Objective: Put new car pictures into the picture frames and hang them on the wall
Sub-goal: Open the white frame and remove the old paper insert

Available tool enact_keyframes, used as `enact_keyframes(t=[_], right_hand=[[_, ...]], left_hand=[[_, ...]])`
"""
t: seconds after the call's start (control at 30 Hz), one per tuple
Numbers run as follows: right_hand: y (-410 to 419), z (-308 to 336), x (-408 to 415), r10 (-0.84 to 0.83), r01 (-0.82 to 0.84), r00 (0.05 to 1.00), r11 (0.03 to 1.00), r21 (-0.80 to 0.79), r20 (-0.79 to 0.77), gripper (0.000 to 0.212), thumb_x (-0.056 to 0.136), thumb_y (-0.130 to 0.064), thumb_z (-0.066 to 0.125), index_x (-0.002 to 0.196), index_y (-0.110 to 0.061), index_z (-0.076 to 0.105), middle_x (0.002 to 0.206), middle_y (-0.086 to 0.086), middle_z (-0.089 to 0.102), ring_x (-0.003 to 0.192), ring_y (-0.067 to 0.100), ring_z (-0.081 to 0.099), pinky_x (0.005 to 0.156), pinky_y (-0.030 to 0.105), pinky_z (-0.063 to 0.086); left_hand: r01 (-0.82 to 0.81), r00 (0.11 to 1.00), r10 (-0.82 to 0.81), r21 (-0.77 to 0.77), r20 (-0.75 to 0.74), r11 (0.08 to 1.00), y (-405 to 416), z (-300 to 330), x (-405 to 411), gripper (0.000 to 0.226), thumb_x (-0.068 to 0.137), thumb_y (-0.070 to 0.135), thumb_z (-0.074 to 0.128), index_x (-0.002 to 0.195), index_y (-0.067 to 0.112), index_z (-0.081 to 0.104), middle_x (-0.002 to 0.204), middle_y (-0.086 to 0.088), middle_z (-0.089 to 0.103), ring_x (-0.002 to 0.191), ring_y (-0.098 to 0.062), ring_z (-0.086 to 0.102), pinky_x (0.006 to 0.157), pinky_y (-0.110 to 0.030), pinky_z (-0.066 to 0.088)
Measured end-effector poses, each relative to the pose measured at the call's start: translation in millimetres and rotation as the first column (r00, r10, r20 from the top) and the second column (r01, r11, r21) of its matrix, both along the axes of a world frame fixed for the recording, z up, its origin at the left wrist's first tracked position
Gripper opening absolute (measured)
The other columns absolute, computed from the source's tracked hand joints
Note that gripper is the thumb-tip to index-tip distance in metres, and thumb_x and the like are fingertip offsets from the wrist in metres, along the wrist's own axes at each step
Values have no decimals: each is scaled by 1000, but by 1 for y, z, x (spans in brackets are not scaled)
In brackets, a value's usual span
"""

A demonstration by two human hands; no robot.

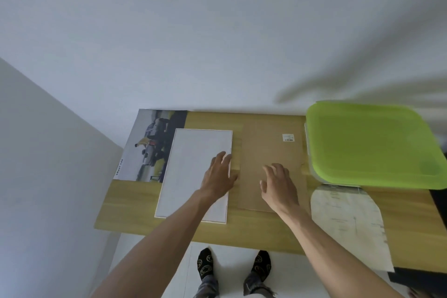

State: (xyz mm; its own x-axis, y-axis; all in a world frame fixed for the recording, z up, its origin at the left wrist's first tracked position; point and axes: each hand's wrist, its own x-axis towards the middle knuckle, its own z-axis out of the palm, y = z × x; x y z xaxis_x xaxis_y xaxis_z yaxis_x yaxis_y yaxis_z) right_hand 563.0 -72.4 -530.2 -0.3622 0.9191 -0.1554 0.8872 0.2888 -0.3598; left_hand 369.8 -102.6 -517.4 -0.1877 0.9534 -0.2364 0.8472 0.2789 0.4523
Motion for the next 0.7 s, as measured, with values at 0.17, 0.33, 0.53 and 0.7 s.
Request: enact_keyframes(t=[0.17, 0.33, 0.53, 0.7], right_hand=[[-19, 11, -54, 108, -112, 993, 991, -77, -45, 48, 100, -30, 50, 145, -16, 42, 143, 9, 41, 130, 24, 43, 100, 34, 47], [-46, 3, -92, 139, -131, 990, 977, -168, 37, 52, 103, -35, 42, 150, -16, 32, 150, 9, 34, 135, 24, 38, 108, 34, 40], [-74, -8, -128, 69, -34, 971, 987, -155, 228, 62, 103, -42, 37, 148, -2, 29, 151, 17, 31, 134, 30, 39, 107, 36, 37], [-86, -11, -147, -50, 107, 969, 966, -233, 240, 78, 103, -44, 37, 152, 10, 11, 159, 25, 13, 147, 36, 20, 118, 39, 26]], left_hand=[[-113, 989, 107, -59, -100, 992, -31, 5, -74, 74, 91, 39, 64, 150, 13, 28, 160, -8, 19, 147, -27, 19, 113, -44, 33], [-211, 969, 186, -153, -163, 965, -72, -6, -127, 76, 90, 43, 65, 148, 10, 29, 158, -14, 20, 146, -33, 18, 113, -46, 30], [-255, 962, 233, -167, -143, 952, -90, -19, -150, 62, 90, 43, 65, 135, 7, 43, 143, -11, 39, 132, -28, 38, 100, -42, 44], [-206, 977, 195, -168, -81, 964, -94, -38, -160, 47, 86, 36, 71, 120, 9, 55, 142, -9, 43, 127, -30, 47, 97, -44, 50]])
